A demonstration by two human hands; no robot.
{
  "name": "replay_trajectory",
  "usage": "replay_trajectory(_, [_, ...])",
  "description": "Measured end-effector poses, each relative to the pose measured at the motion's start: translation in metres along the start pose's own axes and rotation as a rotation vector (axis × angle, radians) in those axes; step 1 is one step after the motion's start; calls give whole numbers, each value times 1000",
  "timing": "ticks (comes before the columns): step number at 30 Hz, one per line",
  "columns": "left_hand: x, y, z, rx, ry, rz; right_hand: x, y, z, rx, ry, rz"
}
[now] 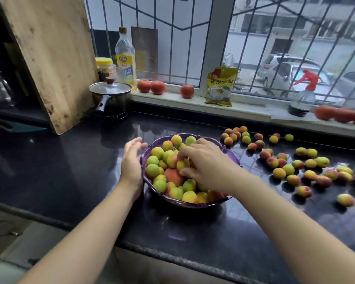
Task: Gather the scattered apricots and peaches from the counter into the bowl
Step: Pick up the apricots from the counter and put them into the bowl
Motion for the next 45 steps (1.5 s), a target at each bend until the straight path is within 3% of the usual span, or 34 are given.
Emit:
replay_trajectory(4, [3,-22,5,29,-47,-89,26,51,-18,-217,256,281])
replay_trajectory(7, [1,-24,8,-16,-64,-48,26,137,-42,-591,501,355])
replay_trajectory(9, [2,-24,12,-30,-58,-31,1,184,-56,-838,443,247])
replay_trajectory(11, [2,-24,12,-28,-54,-33,-33,209,-62,-971,252,147])
replay_trajectory(14, [1,-23,12,-31,-64,-27,-57,223,-56,-987,138,70])
replay_trajectory(20, [2,-24,14,-36,-75,-36,-63,232,-43,-1028,124,-142])
replay_trajectory(34, [2,-21,12,-58,-77,4,-56,240,-56,-1182,169,-98])
replay_trajectory(40, [1,-21,11,-44,-69,23,-51,238,-60,-1151,314,-13])
replay_trajectory(45, [1,-21,10,-41,-75,10,-2,229,-40,-881,562,318])
Point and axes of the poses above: each hand's wrist, its own z-axis towards the middle knuckle, its own x-axis out of the back of the hand, y = z × x, the point moved 8 cm from there along z, towards the middle knuckle
